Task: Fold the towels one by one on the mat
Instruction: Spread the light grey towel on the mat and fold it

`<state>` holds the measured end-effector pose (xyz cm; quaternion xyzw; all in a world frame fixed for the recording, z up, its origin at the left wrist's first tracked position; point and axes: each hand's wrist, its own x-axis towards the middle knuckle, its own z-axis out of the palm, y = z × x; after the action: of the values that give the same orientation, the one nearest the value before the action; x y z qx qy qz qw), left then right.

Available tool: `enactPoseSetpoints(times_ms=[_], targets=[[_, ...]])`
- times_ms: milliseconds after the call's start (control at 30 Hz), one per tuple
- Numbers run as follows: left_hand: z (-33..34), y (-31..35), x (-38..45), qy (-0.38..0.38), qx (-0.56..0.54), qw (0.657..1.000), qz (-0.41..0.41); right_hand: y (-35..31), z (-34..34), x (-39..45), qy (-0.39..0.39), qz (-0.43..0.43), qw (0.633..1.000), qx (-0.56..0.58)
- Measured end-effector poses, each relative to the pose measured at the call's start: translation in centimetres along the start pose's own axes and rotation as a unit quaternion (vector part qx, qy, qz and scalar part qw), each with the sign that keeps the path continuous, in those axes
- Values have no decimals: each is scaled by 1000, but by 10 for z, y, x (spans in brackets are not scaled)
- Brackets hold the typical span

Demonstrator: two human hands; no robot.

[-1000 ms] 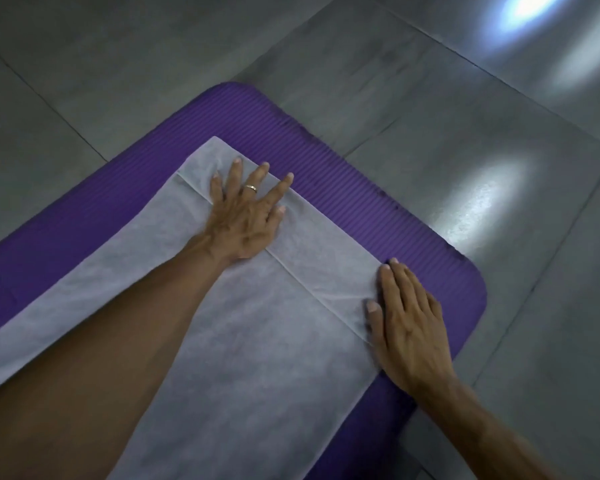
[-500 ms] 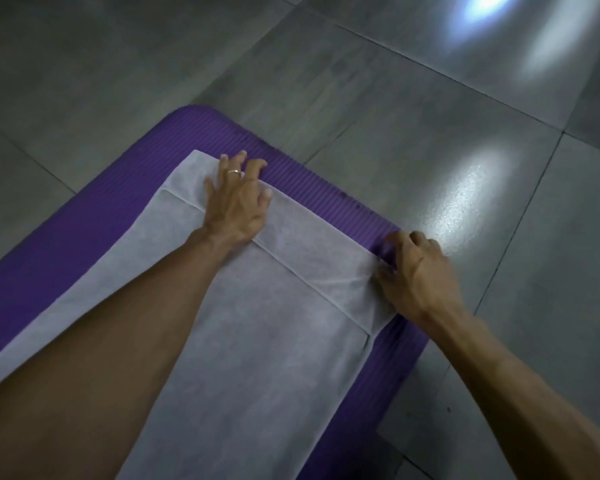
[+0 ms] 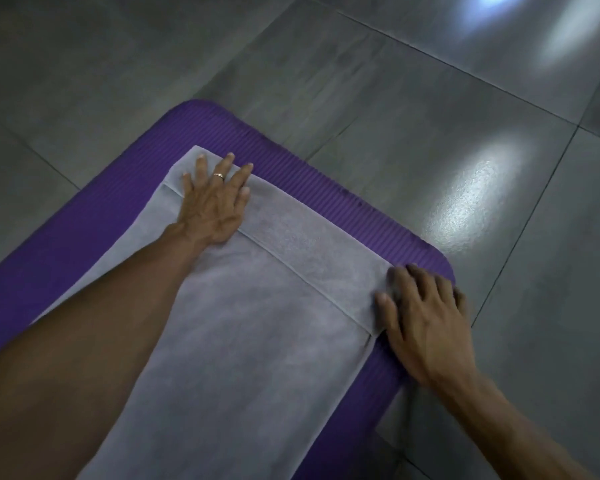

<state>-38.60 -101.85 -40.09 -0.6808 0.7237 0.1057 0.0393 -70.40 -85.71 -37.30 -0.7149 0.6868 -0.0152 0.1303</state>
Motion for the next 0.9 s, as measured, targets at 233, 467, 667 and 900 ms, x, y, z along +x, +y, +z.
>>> enactPoseSetpoints(times_ms=[233, 467, 667, 900], targets=[[-31, -5, 6, 62, -81, 992, 70, -30, -16, 58, -74, 55, 982, 166], [-59, -40, -45, 96, -79, 989, 82, -58, -48, 22, -138, 113, 894, 411], [-63, -93, -132, 175, -84, 979, 62, -125, -67, -48, -207, 28, 903, 376], [-63, -168, -259, 182, -182, 964, 73, -212, -68, -137, -218, -82, 948, 219]])
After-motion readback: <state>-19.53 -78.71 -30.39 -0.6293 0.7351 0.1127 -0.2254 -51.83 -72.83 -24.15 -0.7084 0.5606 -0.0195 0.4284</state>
